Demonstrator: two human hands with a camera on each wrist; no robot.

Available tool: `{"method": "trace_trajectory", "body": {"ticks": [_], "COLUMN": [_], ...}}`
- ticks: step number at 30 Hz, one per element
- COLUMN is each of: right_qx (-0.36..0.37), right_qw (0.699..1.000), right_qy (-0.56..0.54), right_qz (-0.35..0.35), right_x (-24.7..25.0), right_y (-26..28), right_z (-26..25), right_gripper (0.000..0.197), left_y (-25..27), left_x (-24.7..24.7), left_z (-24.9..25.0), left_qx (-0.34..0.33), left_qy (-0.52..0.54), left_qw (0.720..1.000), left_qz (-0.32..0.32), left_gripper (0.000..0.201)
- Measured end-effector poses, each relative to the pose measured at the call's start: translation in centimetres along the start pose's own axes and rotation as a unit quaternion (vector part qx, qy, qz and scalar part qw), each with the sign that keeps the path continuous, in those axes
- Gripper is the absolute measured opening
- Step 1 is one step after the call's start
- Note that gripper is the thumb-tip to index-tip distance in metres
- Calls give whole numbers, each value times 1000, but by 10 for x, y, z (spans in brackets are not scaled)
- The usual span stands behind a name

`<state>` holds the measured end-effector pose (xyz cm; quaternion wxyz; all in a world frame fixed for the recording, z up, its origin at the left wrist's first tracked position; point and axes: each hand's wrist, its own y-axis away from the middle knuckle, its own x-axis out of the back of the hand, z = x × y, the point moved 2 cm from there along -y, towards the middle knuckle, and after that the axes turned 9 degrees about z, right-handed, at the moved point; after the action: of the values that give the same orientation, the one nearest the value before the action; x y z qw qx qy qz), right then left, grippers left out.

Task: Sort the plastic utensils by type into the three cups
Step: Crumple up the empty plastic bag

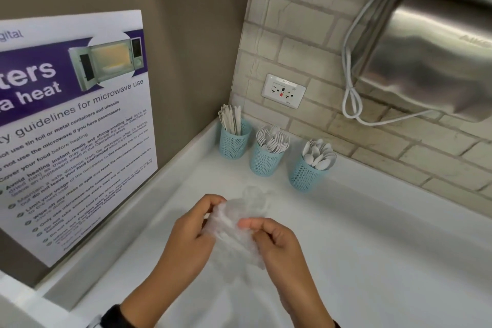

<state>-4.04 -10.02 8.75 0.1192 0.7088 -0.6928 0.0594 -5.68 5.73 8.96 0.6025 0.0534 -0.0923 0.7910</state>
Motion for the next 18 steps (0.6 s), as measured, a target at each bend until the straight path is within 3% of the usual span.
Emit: {"method": "trace_trajectory", "body": {"ticks": [3,5,6,7,9,10,12,15,18], "right_qx": [-9,6,13,24,33,34,39,55,60], "right_qw": [998,994,993,993,995,996,997,998,998], "right_qy": [-28,-70,-81,-87,-82,-77,-59,-29,-10], "right_qz": [-50,-88,-87,-81,-49,-22,26,6,-27], "right_x": [-6,-9,-9,-9,-9,-8,-5,-7,-13], "right_y": [1,3,4,4,1,-1,-4,-1,3], "right_z": [3,2,0,-1,0,0,6,3,0], "right_gripper": [22,54,64,63,42,33,32,39,28], "left_y": [2,5,6,7,7,7,8,11,8], "left_x": [-3,-6,-7,-9,-9,-8,-6,-7,-12], "left_z": [-1,-4,-5,-6,-5,-5,-4,-1,-6], "left_qx": [29,81,112,142,167,164,118,55,8], "left_qy": [51,92,123,161,211,216,178,110,67], "left_qw": [998,990,981,969,953,953,969,987,997], "left_qz": [-34,-76,-104,-124,-137,-133,-122,-102,-32], "left_gripper": [34,17,18,23,34,40,57,71,35]}}
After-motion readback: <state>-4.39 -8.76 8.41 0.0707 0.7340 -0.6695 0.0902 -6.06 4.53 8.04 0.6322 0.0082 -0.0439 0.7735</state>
